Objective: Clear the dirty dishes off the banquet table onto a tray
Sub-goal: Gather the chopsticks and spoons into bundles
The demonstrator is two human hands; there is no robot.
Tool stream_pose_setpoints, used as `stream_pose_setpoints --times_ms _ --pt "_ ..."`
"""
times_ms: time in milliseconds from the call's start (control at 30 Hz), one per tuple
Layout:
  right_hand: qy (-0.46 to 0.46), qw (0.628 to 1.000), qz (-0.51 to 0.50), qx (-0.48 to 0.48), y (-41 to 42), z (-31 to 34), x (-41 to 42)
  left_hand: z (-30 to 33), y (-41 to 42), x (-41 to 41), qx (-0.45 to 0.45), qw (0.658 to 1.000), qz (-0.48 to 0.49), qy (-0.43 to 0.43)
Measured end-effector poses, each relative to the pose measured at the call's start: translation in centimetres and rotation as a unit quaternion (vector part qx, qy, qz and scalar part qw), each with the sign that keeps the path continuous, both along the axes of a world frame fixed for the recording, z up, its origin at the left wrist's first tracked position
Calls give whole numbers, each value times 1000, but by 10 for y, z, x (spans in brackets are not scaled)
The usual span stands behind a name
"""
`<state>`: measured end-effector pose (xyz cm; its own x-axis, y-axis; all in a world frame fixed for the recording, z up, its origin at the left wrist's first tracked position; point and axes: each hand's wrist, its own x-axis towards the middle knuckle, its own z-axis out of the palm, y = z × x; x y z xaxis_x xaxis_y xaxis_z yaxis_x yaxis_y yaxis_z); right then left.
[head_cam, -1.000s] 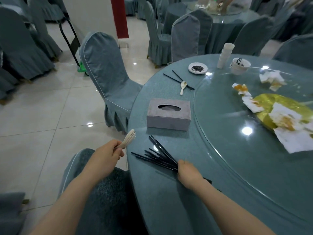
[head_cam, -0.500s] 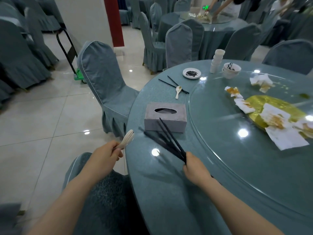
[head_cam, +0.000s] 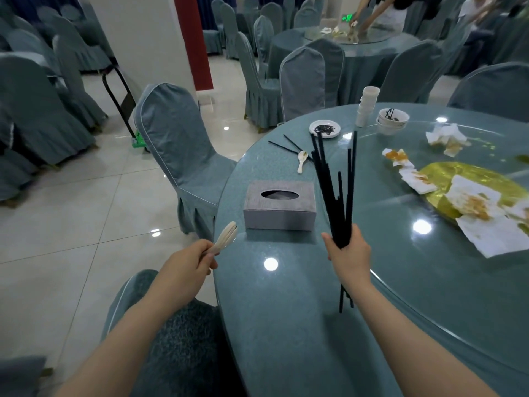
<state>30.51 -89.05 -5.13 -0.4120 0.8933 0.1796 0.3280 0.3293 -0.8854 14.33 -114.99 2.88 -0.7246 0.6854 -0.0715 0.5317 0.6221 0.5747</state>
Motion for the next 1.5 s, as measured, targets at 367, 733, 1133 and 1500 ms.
stream_pose_setpoints --times_ms 367,733,1133,1500 --pt "-3 1000 4 -21 -19 -24 14 -13 1 6 -32 999 -1 14" --pt "-29 995 10 -90 -42 -38 6 6 -15 -12 -7 1000 8 29" --pt "-161 980 100 67 -117 22 -46 33 -110 -53 82 994 15 68" --pt "-356 872 164 293 -260 93 -122 47 -270 -133 100 993 43 37"
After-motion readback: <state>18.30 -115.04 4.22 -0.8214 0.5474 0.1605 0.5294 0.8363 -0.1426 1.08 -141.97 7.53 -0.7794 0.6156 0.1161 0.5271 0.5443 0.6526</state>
